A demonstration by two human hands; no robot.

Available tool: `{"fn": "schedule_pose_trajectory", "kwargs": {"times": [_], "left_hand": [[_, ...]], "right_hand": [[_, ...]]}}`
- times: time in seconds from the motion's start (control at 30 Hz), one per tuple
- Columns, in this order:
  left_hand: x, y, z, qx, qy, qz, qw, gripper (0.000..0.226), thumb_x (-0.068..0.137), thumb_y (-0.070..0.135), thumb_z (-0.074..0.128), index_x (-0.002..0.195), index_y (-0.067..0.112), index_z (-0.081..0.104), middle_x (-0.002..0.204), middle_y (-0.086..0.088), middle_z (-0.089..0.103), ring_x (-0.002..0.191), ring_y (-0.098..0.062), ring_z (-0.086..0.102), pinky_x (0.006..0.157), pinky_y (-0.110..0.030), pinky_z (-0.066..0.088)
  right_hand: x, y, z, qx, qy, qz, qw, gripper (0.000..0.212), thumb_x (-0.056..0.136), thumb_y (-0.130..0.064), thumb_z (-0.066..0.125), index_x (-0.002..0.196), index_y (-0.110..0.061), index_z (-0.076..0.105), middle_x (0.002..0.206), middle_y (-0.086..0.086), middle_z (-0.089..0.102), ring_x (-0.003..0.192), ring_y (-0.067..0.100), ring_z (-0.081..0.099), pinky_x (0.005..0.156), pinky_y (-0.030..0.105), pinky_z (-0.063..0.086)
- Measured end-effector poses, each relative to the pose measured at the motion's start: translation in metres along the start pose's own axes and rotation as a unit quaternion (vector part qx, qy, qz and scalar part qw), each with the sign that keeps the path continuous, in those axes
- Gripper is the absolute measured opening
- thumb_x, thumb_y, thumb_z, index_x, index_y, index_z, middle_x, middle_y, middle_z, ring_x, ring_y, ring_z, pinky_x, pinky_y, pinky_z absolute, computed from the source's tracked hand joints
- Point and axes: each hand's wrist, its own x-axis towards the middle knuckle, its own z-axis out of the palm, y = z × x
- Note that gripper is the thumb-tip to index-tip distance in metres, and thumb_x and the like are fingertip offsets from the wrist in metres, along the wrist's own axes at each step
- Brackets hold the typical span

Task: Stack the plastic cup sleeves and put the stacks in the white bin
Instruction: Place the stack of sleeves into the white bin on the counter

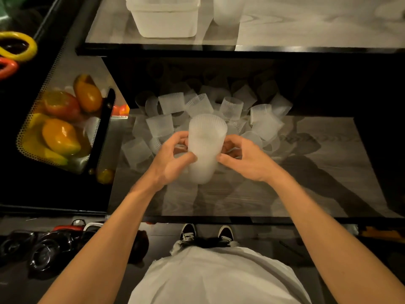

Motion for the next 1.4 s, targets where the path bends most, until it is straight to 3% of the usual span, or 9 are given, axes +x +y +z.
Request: {"fn": "schedule_pose_trajectory", "kwargs": {"times": [0.07, 0.17, 0.43, 0.6, 0.73, 0.83, 0.97, 1.17, 1.4], "left_hand": [[0.010, 0.025, -0.006, 0.001, 0.014, 0.024, 1.000, 0.046, 0.084, 0.023, 0.065, 0.111, 0.058, 0.052, 0.115, 0.011, 0.060, 0.105, -0.005, 0.062, 0.093, -0.047, 0.056], [0.025, 0.062, -0.012, -0.015, 0.020, 0.073, 0.997, 0.045, 0.093, 0.010, 0.059, 0.119, 0.045, 0.051, 0.118, 0.006, 0.058, 0.099, -0.001, 0.063, 0.089, -0.040, 0.058], [0.068, 0.158, -0.035, -0.051, 0.048, 0.146, 0.987, 0.039, 0.095, 0.012, 0.057, 0.128, 0.033, 0.054, 0.115, 0.010, 0.065, 0.098, 0.000, 0.067, 0.080, -0.027, 0.060], [0.097, 0.212, -0.052, -0.039, 0.065, 0.203, 0.976, 0.042, 0.096, 0.025, 0.059, 0.137, 0.030, 0.051, 0.125, 0.013, 0.060, 0.109, -0.007, 0.065, 0.085, -0.037, 0.060], [0.121, 0.253, -0.065, -0.044, 0.073, 0.246, 0.965, 0.041, 0.097, 0.022, 0.059, 0.136, 0.031, 0.053, 0.111, 0.024, 0.065, 0.101, 0.002, 0.067, 0.077, -0.026, 0.061], [0.138, 0.278, -0.073, -0.040, 0.071, 0.268, 0.960, 0.040, 0.096, 0.025, 0.062, 0.134, 0.035, 0.055, 0.110, 0.021, 0.066, 0.099, 0.004, 0.067, 0.072, -0.022, 0.059], [0.163, 0.300, -0.080, -0.056, 0.064, 0.281, 0.956, 0.040, 0.095, 0.023, 0.065, 0.131, 0.038, 0.056, 0.111, 0.014, 0.067, 0.097, 0.005, 0.068, 0.064, -0.015, 0.056], [0.200, 0.305, -0.085, -0.063, 0.060, 0.273, 0.958, 0.049, 0.093, 0.024, 0.070, 0.138, 0.034, 0.054, 0.119, 0.006, 0.066, 0.102, -0.007, 0.070, 0.072, -0.026, 0.060], [0.240, 0.290, -0.083, -0.059, 0.062, 0.246, 0.965, 0.045, 0.089, 0.032, 0.074, 0.126, 0.051, 0.057, 0.120, 0.015, 0.065, 0.111, -0.011, 0.066, 0.088, -0.038, 0.059]], "right_hand": [[0.002, -0.020, -0.014, 0.021, 0.027, -0.024, 0.999, 0.033, 0.093, -0.032, 0.071, 0.124, -0.028, 0.061, 0.106, 0.001, 0.066, 0.095, 0.018, 0.068, 0.083, 0.030, 0.058], [0.009, -0.048, -0.035, 0.031, 0.088, -0.063, 0.994, 0.027, 0.092, -0.038, 0.070, 0.117, -0.031, 0.063, 0.106, -0.001, 0.065, 0.091, 0.020, 0.069, 0.081, 0.035, 0.059], [0.032, -0.121, -0.101, 0.040, 0.157, -0.146, 0.976, 0.029, 0.097, -0.039, 0.065, 0.123, -0.028, 0.062, 0.108, -0.010, 0.068, 0.091, 0.011, 0.069, 0.077, 0.028, 0.057], [0.046, -0.167, -0.147, -0.033, 0.188, -0.176, 0.966, 0.058, 0.088, -0.045, 0.073, 0.140, -0.030, 0.051, 0.125, -0.015, 0.059, 0.099, 0.002, 0.063, 0.075, 0.016, 0.054], [0.060, -0.200, -0.177, -0.059, 0.233, -0.205, 0.949, 0.061, 0.086, -0.041, 0.077, 0.139, -0.030, 0.048, 0.126, -0.014, 0.056, 0.098, 0.003, 0.061, 0.070, 0.007, 0.051], [0.071, -0.217, -0.196, -0.059, 0.253, -0.221, 0.940, 0.056, 0.088, -0.039, 0.076, 0.136, -0.035, 0.047, 0.124, -0.014, 0.057, 0.102, 0.003, 0.061, 0.070, 0.013, 0.052], [0.092, -0.233, -0.217, -0.057, 0.274, -0.244, 0.928, 0.059, 0.089, -0.032, 0.076, 0.140, -0.033, 0.047, 0.120, -0.015, 0.060, 0.103, 0.004, 0.062, 0.084, 0.021, 0.054], [0.128, -0.234, -0.235, -0.064, 0.276, -0.232, 0.930, 0.055, 0.091, -0.024, 0.074, 0.138, -0.033, 0.048, 0.118, -0.018, 0.061, 0.103, 0.005, 0.063, 0.088, 0.027, 0.055], [0.165, -0.217, -0.244, -0.070, 0.266, -0.203, 0.940, 0.056, 0.091, -0.023, 0.073, 0.141, -0.031, 0.047, 0.124, -0.016, 0.061, 0.104, 0.003, 0.063, 0.087, 0.025, 0.055]]}}
